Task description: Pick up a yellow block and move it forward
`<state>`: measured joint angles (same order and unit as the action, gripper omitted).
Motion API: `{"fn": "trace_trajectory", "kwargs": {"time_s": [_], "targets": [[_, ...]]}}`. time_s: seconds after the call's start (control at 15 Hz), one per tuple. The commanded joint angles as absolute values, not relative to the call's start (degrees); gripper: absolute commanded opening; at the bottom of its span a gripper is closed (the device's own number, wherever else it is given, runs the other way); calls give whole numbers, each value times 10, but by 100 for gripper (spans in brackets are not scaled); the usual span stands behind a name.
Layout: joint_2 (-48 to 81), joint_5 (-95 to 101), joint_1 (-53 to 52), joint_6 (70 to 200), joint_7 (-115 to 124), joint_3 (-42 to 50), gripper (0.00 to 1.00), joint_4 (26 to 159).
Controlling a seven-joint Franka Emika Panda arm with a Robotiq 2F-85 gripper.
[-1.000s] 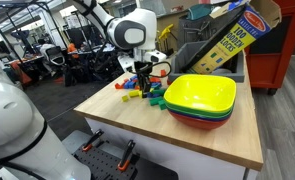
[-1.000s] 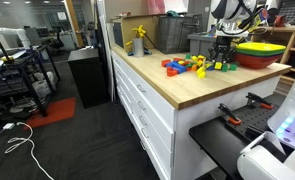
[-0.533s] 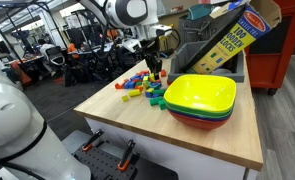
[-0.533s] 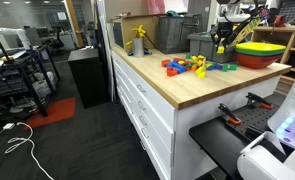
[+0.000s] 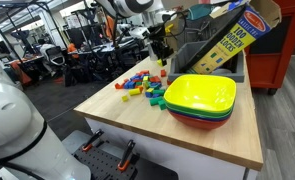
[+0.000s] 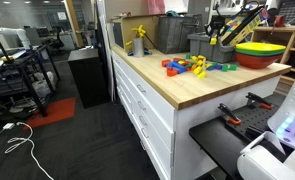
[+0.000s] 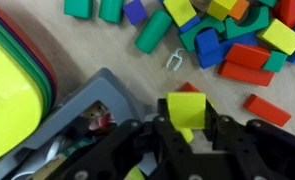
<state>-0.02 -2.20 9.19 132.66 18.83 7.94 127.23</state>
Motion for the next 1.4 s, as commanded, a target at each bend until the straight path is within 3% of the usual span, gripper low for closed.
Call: {"fn": "trace_trajectory", "kwargs": {"time_s": [0.0, 1.27, 1.33], "targets": [[51, -18, 81, 1304, 188, 75, 9, 1217], [188, 269, -11, 1272, 286, 108, 9, 1148], [189, 277, -13, 1269, 289, 108, 46, 1148]]}}
